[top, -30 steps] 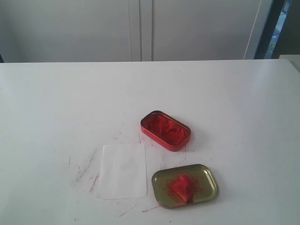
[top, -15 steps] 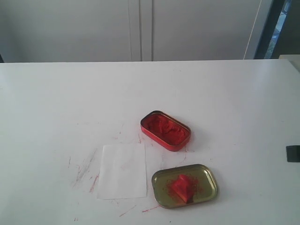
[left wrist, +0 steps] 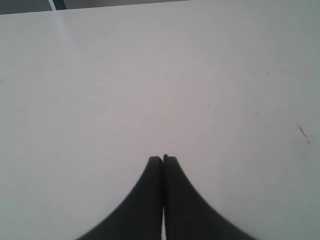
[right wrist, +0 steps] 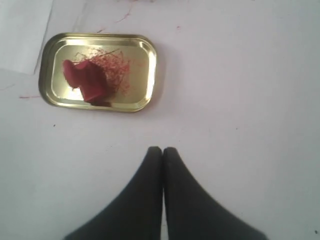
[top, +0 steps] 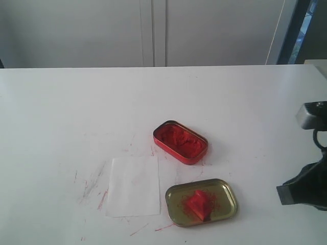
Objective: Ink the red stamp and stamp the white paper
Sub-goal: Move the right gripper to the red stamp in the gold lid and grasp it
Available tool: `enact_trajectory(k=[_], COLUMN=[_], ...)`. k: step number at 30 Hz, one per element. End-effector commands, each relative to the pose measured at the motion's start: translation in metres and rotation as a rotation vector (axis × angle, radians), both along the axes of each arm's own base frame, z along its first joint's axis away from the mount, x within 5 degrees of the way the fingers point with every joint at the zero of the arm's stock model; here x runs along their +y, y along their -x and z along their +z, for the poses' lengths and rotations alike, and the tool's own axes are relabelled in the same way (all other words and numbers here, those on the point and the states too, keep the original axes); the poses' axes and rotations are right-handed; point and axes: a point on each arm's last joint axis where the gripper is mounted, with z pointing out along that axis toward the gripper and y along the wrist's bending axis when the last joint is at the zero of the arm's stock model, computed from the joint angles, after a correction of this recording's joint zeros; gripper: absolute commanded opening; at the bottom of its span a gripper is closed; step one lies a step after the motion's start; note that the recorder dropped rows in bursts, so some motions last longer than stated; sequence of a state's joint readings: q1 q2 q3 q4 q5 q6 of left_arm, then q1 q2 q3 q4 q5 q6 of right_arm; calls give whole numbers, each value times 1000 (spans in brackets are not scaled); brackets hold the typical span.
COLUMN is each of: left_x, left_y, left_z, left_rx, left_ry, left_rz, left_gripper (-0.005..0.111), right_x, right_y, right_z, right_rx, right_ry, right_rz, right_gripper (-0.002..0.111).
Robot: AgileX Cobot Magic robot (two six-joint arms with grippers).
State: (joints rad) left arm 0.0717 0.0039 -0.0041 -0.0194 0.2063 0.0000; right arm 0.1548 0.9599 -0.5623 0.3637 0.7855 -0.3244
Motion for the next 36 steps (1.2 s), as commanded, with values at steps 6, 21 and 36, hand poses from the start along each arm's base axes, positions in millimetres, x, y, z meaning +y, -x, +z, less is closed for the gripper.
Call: enact_trajectory(k=[6,21,36], left_x=[4,2,-5], left_y=[0,0,0], left_z=[-1,-1,0], left_rx=[-4,-4,-11], left_ry=[7,7,7], left_rz=[86,41,-95], left_gripper=[0,0,0], right_x=[21,67,126], right_y=[4,-26,-48], right_z=[4,-2,-21], right_rx=[-28,90,123], right_ry=[-35,19,120], right_rz=[107,197,185], right_gripper=[0,0,0])
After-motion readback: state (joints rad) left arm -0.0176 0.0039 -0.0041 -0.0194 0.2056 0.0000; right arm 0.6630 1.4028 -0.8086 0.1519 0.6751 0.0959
